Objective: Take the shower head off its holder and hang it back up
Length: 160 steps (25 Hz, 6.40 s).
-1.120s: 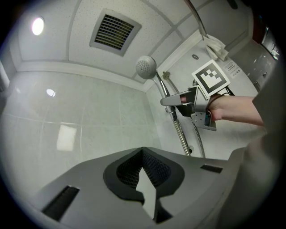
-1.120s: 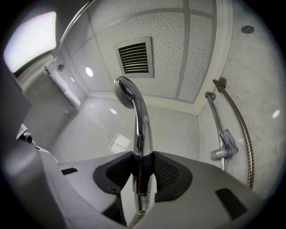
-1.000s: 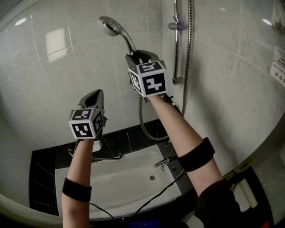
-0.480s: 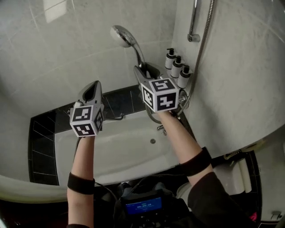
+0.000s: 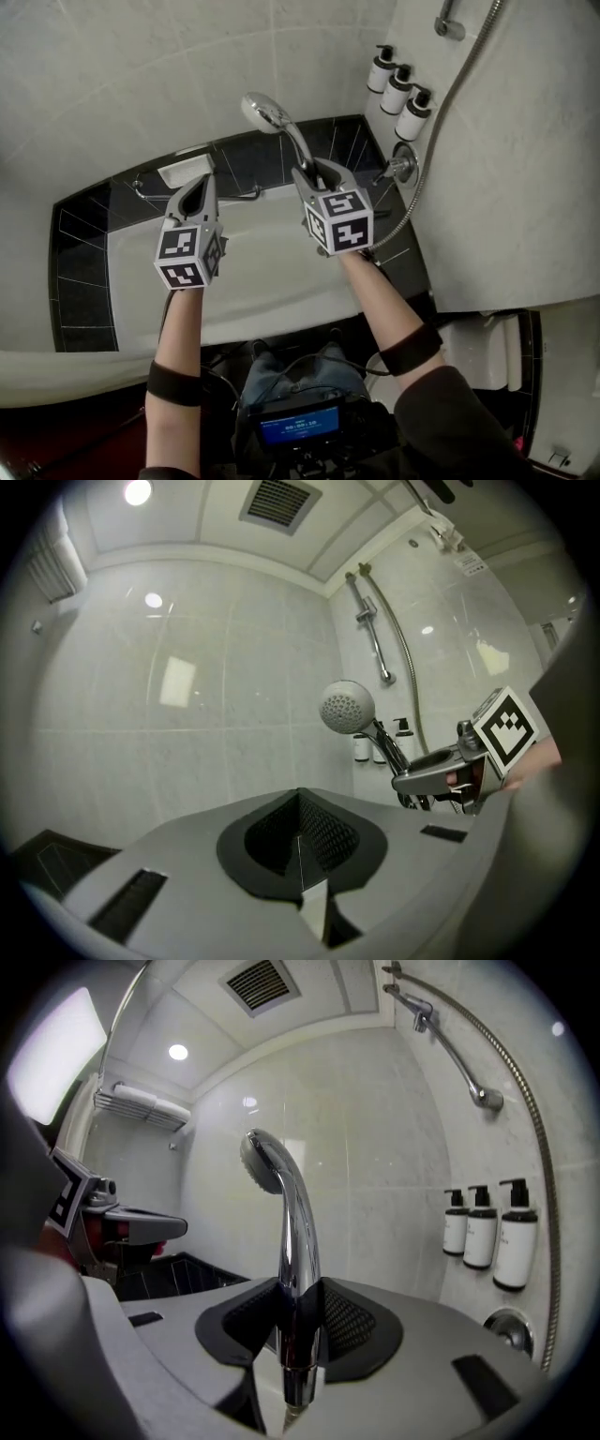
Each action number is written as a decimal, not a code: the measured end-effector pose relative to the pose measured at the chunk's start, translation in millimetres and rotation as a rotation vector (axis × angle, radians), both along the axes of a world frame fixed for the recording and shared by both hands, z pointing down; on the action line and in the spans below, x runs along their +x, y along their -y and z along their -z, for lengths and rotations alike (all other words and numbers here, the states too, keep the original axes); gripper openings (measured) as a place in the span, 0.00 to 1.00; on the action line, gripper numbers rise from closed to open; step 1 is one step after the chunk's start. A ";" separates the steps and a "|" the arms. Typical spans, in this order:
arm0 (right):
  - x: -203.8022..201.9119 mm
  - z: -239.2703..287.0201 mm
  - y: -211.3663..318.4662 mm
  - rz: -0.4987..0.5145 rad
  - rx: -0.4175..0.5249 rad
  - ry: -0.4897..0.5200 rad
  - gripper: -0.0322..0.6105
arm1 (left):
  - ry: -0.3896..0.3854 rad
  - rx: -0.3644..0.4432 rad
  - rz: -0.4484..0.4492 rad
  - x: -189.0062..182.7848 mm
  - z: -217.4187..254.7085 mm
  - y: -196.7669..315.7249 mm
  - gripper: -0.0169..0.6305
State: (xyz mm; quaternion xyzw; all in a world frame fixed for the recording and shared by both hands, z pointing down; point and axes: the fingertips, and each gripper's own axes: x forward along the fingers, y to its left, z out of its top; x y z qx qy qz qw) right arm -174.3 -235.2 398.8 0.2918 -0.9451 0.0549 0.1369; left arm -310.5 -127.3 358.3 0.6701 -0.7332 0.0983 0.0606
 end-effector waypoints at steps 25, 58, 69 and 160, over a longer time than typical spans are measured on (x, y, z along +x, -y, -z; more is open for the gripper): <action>43.0 -540.3 -30.2 0.254 -0.209 -0.776 0.28 | -0.264 -0.437 -0.007 51.1 -496.1 -6.6 0.03; 256.8 -734.3 111.2 0.684 0.300 -1.698 0.40 | -0.358 -0.521 -0.177 163.0 -665.6 90.3 0.03; 216.0 -711.2 106.6 0.615 0.249 -1.490 0.62 | -0.353 -0.511 -0.170 158.4 -643.7 91.5 0.03; 228.1 -300.7 -5.3 -0.231 -0.281 -0.361 0.16 | -0.114 -0.270 -0.057 75.7 -239.9 -34.4 0.03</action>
